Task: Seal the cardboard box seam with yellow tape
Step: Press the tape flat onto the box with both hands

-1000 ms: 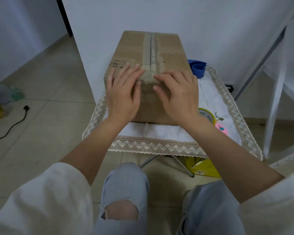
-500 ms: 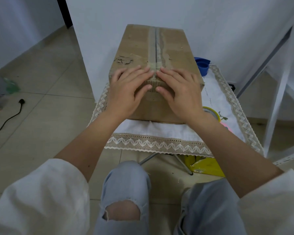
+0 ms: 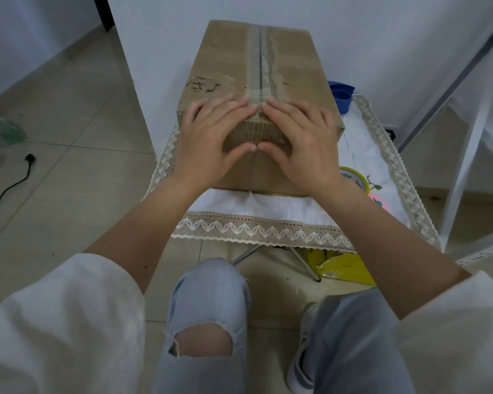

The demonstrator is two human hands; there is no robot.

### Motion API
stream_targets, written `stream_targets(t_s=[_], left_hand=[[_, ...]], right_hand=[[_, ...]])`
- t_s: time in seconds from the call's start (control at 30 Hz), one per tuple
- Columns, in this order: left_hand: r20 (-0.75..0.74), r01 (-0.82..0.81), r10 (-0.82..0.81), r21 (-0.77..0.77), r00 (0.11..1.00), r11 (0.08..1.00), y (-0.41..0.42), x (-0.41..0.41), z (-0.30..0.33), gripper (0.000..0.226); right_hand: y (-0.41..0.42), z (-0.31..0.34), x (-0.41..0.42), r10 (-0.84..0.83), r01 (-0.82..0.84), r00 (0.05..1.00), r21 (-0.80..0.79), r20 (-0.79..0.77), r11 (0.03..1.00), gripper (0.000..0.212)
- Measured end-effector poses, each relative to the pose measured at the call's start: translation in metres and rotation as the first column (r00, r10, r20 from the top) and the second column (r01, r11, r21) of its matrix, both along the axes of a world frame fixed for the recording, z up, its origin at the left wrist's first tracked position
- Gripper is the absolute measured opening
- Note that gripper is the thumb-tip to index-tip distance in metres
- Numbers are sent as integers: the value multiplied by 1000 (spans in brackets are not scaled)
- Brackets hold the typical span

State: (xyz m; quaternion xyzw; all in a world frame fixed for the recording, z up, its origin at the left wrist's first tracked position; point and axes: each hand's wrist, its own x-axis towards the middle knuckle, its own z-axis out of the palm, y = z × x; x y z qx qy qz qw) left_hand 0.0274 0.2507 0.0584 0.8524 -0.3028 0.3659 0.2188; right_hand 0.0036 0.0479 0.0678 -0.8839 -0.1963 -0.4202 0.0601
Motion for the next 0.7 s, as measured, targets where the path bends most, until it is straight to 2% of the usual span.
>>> stream_targets(t_s=[0.33, 0.57, 0.63, 0.7], left_hand=[[3, -12, 12, 26, 1000, 1000, 1, 0, -2, 64], [-54, -22, 28, 119, 998, 993, 6, -1, 2, 92], [-64, -7, 15, 113, 998, 994, 6, -1, 3, 90], [-50, 5, -2, 62, 999, 998, 5, -2, 5, 74]], right_hand=[[-2, -2, 0, -16, 16, 1000, -39, 17, 999, 64], [-5, 0, -2, -37, 30, 998, -108, -57, 994, 88], [-5, 1, -2, -41, 33, 997, -116, -69, 993, 91], [-3, 2, -3, -22, 19, 999, -79, -44, 997, 80]])
